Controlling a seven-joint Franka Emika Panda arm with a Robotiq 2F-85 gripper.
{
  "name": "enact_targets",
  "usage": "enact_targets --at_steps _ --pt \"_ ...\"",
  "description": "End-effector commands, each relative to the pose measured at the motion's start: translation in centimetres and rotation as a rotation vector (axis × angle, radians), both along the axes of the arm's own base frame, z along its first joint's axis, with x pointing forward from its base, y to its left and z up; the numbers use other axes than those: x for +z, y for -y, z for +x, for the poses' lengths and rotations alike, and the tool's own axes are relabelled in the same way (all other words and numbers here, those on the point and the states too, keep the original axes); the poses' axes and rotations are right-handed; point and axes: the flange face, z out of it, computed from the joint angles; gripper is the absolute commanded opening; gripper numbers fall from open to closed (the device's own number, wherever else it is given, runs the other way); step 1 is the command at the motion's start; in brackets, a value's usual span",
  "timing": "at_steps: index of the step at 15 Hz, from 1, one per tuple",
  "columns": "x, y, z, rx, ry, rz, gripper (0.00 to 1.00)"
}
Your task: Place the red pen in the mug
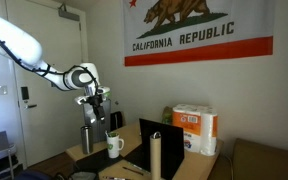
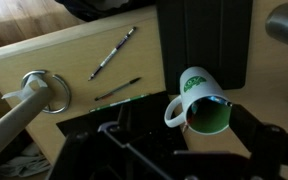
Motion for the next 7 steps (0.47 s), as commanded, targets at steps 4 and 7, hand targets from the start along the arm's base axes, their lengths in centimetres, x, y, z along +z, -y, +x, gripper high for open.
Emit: enact_targets --at_steps 4,7 --pt "2.1 1.3 -0.8 0.034 -0.03 -0.015 1.0" --pt "2.1 1.1 -0.9 0.037 -0.03 -0.015 1.0"
